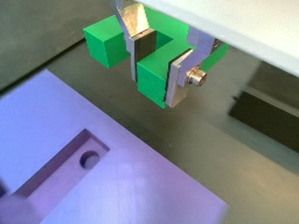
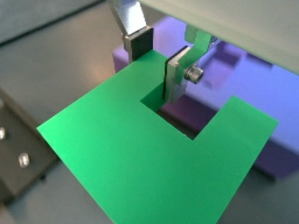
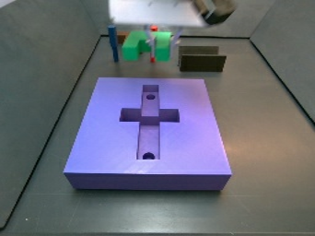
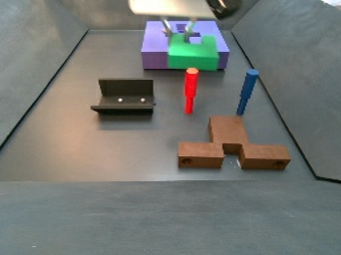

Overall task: Pick up the green object. Move up. Place the green object on the fixture. Regrasp the green object. Move to above the board. Insert the green object.
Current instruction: Place the green object on the fixture.

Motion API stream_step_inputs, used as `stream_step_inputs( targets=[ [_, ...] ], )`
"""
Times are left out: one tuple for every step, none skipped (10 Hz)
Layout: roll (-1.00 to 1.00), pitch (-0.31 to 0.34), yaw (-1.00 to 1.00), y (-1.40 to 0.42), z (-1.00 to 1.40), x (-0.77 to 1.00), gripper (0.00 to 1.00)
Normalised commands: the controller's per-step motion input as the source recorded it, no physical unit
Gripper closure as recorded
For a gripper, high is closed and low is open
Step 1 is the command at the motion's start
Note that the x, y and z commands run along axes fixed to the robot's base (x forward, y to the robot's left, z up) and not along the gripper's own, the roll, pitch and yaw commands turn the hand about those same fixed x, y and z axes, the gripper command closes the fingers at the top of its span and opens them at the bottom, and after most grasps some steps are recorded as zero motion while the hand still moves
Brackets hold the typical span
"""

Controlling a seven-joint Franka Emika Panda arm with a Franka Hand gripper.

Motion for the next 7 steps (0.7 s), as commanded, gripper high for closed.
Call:
stream_step_inputs(
  targets=[
    [-0.83,0.183,-0.24,-0.04,0.46,0.91,1.00],
    [-0.81,0.186,-0.22,-0.03,0.43,0.92,1.00],
    [-0.80,0.197,-0.23,-0.01,0.33,0.89,1.00],
    [-0.80,0.166,-0.25,0.00,0.17,0.85,1.00],
    [-0.78,0.143,-0.31,0.00,0.09,0.84,1.00],
    [-0.89,0.069,-0.30,0.00,0.13,0.83,1.00],
    [-0.90,0.043,-0.26,0.00,0.18,0.85,1.00]
  ],
)
